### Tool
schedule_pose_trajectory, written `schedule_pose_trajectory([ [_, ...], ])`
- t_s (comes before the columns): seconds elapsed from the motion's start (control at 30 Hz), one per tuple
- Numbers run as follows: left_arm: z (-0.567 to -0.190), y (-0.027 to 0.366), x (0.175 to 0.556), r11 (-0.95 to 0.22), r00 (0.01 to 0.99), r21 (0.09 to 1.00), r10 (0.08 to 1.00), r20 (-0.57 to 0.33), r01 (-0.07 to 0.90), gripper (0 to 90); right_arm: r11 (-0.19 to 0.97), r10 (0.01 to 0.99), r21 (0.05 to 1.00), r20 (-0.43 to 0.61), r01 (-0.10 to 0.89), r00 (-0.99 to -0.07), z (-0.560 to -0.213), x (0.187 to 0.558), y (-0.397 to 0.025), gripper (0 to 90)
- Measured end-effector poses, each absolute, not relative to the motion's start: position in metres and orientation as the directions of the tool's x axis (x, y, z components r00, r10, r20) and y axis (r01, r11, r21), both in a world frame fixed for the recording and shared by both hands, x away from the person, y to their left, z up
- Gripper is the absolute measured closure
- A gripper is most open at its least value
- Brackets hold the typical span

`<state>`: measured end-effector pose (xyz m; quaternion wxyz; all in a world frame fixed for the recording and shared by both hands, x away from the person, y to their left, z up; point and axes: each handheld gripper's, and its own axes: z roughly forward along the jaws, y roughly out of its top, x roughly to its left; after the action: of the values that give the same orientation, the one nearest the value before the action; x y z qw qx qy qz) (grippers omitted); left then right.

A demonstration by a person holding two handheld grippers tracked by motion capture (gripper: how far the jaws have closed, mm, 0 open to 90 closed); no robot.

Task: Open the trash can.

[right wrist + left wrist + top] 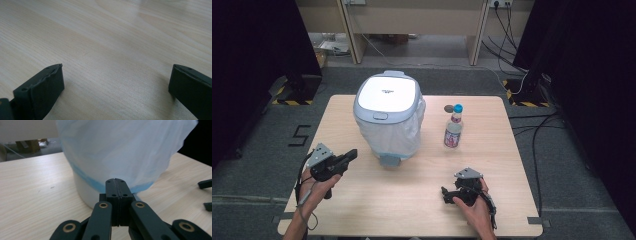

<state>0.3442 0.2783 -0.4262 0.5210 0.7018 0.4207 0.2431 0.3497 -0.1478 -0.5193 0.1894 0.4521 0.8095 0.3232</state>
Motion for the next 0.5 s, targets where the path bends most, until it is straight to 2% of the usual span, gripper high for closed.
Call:
schedule_pose_trajectory([
  [0.5,-0.374,0.265,0.346,-0.064,0.607,0.958,0.785,-0.124,0.278,89.5,0.380,0.856,0.694,-0.013,0.611,-0.518,-0.519,0.350,-0.147,0.3],
])
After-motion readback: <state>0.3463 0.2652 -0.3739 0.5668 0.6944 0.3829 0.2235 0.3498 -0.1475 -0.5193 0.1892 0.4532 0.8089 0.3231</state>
